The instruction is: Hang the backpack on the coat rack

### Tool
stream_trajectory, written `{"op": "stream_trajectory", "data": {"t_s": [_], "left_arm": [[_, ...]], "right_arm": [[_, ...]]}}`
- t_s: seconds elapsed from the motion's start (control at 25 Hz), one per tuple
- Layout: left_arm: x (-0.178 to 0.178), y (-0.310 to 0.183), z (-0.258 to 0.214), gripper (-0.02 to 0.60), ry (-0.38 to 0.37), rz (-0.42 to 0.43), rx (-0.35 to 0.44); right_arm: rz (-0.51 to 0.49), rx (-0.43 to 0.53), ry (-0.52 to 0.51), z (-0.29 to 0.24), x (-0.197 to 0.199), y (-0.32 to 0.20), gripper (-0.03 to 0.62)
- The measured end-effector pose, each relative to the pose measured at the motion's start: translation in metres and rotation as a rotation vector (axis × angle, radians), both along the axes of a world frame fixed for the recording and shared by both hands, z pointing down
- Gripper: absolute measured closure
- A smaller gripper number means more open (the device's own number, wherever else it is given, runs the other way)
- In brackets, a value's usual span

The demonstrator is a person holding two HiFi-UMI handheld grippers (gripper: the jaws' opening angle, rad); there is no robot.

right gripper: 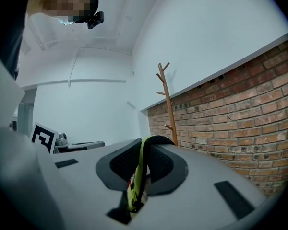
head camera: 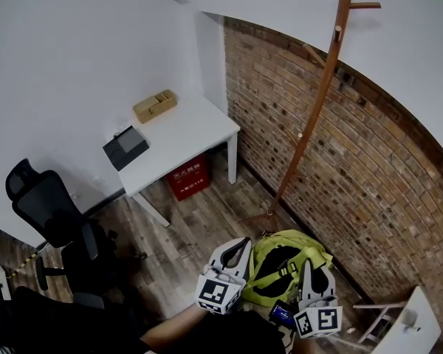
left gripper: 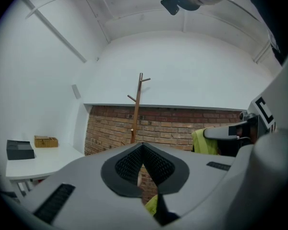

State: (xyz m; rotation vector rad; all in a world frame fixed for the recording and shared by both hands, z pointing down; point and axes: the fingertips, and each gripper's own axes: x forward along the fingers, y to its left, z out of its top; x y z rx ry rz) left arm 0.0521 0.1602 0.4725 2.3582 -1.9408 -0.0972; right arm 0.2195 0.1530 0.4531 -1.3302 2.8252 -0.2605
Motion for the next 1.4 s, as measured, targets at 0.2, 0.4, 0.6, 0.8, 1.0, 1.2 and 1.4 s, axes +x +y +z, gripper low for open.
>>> {"op": "stream_trajectory", "data": {"t_s": [0.2,0.4,0.6,0.8,1.0,1.2,1.4], "left_arm": [[-0.024,-0.018,-0.005,0.575,-0.003,0.039,0.011],[-0.047,-0.032,-0.009,0.575,-0.019,0.091,0.017],[-0.067,-0.041,-0.002,0.575,-0.011,0.152,0.010],[-0.073,-0.047,-0.006,0.575,-0.009,0.210,0.006],[-0.067,-0.057,-0.003,0.575,0.016,0.226,0.014],[-0.058,-0.073,0.009,0.575,-0.010,0.212,-0.020],[-0.046,-0.090,0.009,0.575,0.001,0.184,-0.025]], "right_arm": [[0.057,0.005,-0.005,-0.003,-0.013,-0.014,0.554],[0.138,0.000,-0.018,-0.003,-0.023,-0.028,0.554],[0.217,-0.004,-0.033,-0.003,-0.033,-0.029,0.554],[0.268,-0.018,-0.055,-0.002,-0.041,-0.035,0.554],[0.285,-0.035,-0.046,0.000,-0.046,-0.045,0.554],[0.272,-0.035,-0.052,0.001,-0.049,-0.054,0.554],[0.218,-0.015,-0.042,0.000,-0.056,-0.060,0.554]]}}
